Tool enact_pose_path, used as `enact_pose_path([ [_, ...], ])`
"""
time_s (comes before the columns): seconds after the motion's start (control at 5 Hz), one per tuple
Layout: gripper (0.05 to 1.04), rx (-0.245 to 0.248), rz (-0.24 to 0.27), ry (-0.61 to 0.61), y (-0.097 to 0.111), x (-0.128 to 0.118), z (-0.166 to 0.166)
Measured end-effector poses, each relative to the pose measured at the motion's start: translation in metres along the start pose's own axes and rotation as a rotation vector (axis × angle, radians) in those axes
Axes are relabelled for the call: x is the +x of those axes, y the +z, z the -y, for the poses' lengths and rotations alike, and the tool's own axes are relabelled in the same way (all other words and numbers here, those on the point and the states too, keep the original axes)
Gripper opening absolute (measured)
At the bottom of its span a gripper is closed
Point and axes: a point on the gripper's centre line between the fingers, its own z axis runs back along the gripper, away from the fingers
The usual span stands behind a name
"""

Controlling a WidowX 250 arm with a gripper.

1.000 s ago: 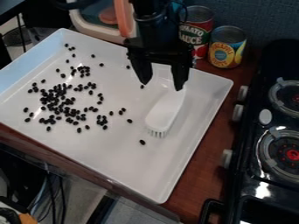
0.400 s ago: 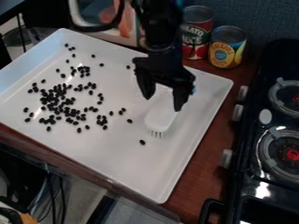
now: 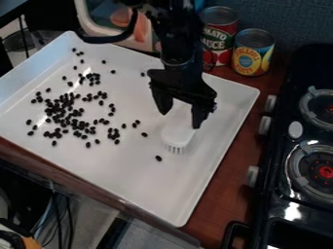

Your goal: Sweep into pile

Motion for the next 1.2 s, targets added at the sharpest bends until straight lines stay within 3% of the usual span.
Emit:
enact_pose_path([
  [0.2,0.734,-0.018,-0.010,0.047,-0.006,0.002,-0.001],
  [0.8,0.732,-0.035,-0.031,0.100,-0.007,0.001,-0.014],
  [1.2,0.732,-0.018,-0.026,0.118,-0.010,0.008,-0.031],
])
